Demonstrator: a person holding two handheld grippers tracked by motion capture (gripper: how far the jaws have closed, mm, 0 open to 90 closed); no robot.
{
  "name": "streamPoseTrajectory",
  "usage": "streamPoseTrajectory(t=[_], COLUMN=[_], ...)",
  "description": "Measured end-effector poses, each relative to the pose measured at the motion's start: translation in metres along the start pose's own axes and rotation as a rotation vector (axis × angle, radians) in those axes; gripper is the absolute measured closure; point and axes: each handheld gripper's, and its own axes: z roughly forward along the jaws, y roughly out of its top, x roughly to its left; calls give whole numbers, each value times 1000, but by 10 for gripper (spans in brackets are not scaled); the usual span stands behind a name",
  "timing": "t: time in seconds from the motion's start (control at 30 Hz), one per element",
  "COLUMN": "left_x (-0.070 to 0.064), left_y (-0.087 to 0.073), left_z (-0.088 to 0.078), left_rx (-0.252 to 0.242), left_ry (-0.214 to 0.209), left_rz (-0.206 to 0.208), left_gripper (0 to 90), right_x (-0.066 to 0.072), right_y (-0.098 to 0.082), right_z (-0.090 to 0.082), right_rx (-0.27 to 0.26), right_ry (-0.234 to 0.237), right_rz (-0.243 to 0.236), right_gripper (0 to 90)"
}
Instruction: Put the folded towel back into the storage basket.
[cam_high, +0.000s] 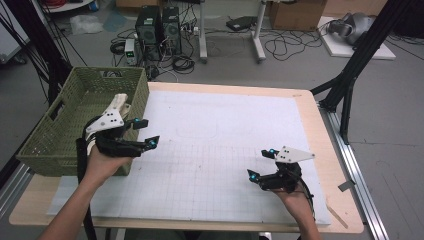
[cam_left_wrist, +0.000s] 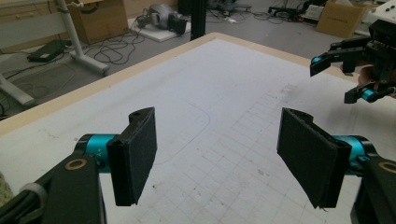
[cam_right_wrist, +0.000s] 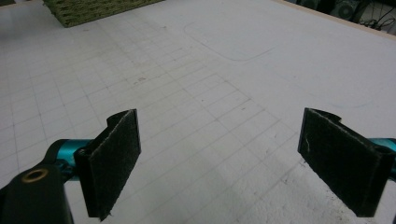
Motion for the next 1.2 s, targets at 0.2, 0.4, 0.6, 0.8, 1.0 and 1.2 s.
streamPoseTrajectory(t=[0.2,0.4,0.6,0.8,1.0,1.2], left_x=[-5,-9,-13,-17,-21,-27], left_y=[-1,-3,-5,-10,-17,-25], left_z=[4,9,13,19,24,30], left_rx=[3,0,-5,5,6,15], left_ry=[-6,-13,-15,-16,-18,-25], left_rz=[10,15,24,28,25,25], left_gripper=[290,289,287,285,284,284], right_x=[0,0,0,0,0,0], right_y=[0,1,1,1,0,0], right_z=[0,0,0,0,-1,-1], right_rx=[0,-4,-4,-7,-5,-5], right_ry=[-1,-2,-3,-4,-5,-5], right_rz=[3,0,-1,-1,-2,-2], right_gripper=[124,124,124,124,124,124])
